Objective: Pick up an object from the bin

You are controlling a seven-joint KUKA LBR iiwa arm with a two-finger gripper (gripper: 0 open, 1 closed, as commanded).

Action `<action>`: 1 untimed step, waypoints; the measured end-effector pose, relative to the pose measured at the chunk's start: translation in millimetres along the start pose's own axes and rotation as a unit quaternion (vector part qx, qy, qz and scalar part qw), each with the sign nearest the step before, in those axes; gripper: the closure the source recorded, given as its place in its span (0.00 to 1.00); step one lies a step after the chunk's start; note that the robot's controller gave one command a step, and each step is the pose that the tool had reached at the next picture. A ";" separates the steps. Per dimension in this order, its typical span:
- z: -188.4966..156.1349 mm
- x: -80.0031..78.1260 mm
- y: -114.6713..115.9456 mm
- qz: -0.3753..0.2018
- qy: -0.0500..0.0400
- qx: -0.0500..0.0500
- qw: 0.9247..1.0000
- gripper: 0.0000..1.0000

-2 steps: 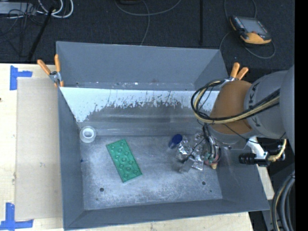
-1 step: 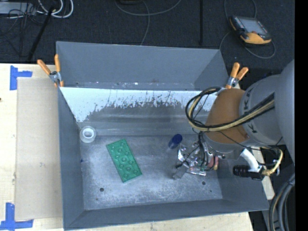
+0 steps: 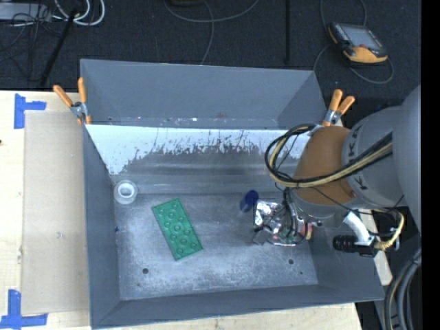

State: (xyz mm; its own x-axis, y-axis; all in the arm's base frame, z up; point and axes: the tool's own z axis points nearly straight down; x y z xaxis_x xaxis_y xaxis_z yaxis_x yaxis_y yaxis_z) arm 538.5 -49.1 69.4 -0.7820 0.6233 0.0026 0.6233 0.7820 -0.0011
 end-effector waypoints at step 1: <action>-39.4 -0.4 0.6 -0.002 -0.002 -0.002 1.000 1.00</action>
Offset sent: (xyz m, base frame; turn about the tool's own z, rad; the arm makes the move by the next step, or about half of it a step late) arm 0.0000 0.0001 0.0380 0.0000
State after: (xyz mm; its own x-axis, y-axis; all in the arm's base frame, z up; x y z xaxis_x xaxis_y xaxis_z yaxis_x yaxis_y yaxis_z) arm 539.3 -48.8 108.8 -0.7843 0.6203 -0.0017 0.6203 0.7843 0.0019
